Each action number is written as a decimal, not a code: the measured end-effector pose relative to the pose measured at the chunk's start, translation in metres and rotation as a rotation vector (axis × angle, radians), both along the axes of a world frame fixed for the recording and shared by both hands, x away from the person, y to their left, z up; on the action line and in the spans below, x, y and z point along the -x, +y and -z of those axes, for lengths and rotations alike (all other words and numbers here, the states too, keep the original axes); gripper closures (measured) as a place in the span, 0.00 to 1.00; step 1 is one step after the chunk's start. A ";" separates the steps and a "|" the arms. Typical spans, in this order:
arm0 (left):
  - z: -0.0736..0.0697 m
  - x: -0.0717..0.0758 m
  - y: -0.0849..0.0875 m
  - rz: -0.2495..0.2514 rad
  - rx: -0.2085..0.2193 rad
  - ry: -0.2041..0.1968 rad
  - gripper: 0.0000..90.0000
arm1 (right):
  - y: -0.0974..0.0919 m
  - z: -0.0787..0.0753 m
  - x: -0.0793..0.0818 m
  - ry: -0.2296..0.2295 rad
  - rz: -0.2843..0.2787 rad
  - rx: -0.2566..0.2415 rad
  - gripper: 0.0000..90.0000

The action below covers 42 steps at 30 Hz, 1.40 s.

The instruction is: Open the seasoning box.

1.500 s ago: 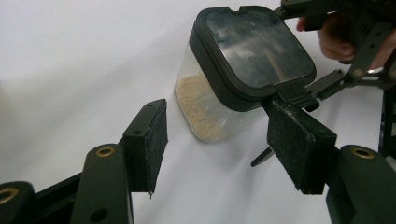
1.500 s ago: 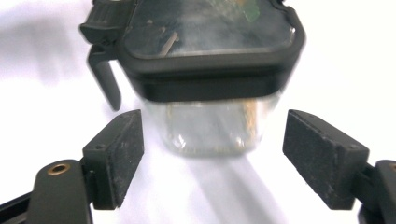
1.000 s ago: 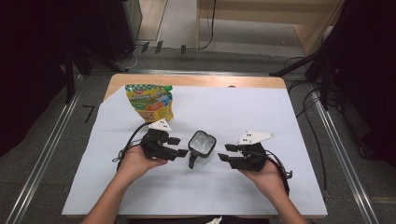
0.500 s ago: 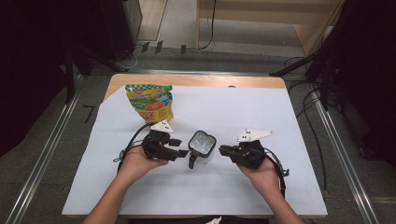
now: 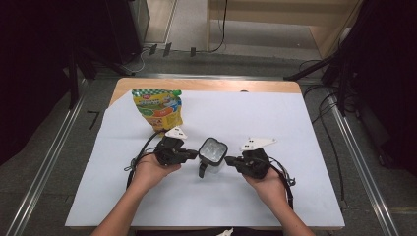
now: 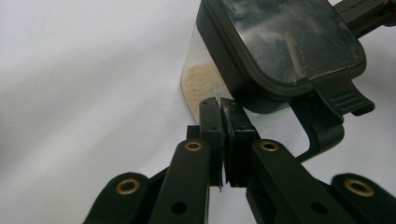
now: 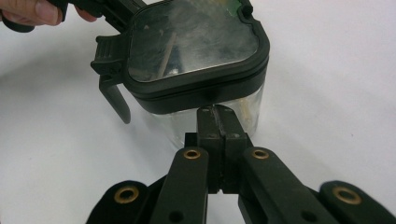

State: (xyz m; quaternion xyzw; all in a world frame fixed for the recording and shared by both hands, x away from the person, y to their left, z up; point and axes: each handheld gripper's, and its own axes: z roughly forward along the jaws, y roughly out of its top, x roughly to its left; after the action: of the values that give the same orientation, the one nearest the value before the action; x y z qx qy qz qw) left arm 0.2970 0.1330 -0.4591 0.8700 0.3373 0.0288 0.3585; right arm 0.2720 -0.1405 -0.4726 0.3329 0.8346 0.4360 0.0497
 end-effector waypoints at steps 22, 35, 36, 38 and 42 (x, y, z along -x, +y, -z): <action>0.000 0.004 -0.008 0.006 0.026 0.024 1.00 | -0.004 0.001 -0.007 -0.001 0.072 0.025 1.00; -0.001 0.011 -0.019 0.033 0.037 0.020 1.00 | -0.008 0.003 -0.017 -0.003 0.124 0.031 1.00; -0.001 0.012 -0.020 0.036 0.043 0.021 1.00 | -0.009 0.003 -0.018 -0.007 0.133 0.035 1.00; -0.001 0.014 -0.023 0.047 0.041 0.018 1.00 | -0.009 0.004 -0.019 -0.004 0.138 0.035 1.00; -0.001 0.018 -0.031 0.066 0.040 0.015 0.99 | -0.011 0.004 -0.023 -0.007 0.149 0.040 1.00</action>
State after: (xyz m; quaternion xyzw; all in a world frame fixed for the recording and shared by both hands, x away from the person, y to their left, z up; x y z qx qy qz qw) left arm 0.2791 0.1022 -0.4579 0.8736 0.3114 0.0039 0.3740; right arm 0.2954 -0.1518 -0.4764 0.3915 0.8158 0.4158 0.0915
